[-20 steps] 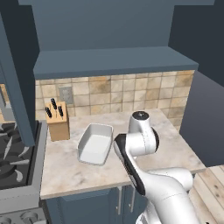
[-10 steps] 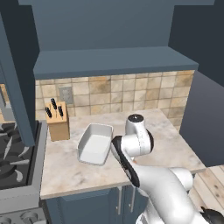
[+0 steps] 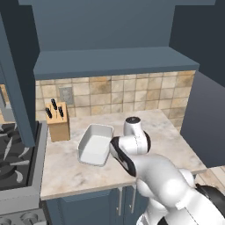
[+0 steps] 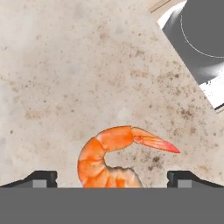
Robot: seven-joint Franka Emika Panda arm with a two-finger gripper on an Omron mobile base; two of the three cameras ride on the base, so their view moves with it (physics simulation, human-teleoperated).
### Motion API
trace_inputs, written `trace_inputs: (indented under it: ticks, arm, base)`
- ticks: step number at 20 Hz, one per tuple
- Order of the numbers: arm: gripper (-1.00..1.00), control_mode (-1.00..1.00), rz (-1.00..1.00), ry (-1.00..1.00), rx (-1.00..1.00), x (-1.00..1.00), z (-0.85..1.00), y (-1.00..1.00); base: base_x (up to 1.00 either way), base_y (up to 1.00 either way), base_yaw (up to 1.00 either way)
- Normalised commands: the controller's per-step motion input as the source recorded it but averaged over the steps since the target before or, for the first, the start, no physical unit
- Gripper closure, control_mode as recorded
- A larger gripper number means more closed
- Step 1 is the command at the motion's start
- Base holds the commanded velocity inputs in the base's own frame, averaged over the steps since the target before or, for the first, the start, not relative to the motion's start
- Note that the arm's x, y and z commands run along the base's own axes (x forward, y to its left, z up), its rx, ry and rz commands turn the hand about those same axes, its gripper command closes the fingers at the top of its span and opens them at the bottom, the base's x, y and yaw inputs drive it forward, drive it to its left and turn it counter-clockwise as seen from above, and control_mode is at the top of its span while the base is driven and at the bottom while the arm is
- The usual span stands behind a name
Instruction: Retrieve the tupperware from the cabinet, then place the raw meat into the tupperware to avoid contamination.
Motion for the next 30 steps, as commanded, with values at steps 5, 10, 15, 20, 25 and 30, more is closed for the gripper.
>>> trace_inputs:
  ticks: [5,10,15,20,25,30]
  arm:
    - [-1.00,-1.00,-0.04,0.07,0.00,0.13,-0.34,0.00]
    - [-1.00,-1.00,-0.03,0.05,0.01,0.14,-0.28,0.00]
    - [-1.00,-1.00,-0.03,0.06,0.03,0.13,-0.28,0.00]
    - [1.00,-1.00,-0.03,0.07,0.02,0.05,-0.32,0.00]
    - [1.00,-1.00,-0.03,0.02,0.01,0.00,-0.17,0.02]
    - [1.00,-1.00,-0.03,-0.04,-0.04,-0.06,0.21,0.11]
  base:
    - [0.00,0.00,0.00]
    - [0.00,0.00,0.00]
    - [0.00,0.00,0.00]
    - [0.00,0.00,0.00]
    - [0.00,0.00,0.00]
    - [0.00,0.00,0.00]
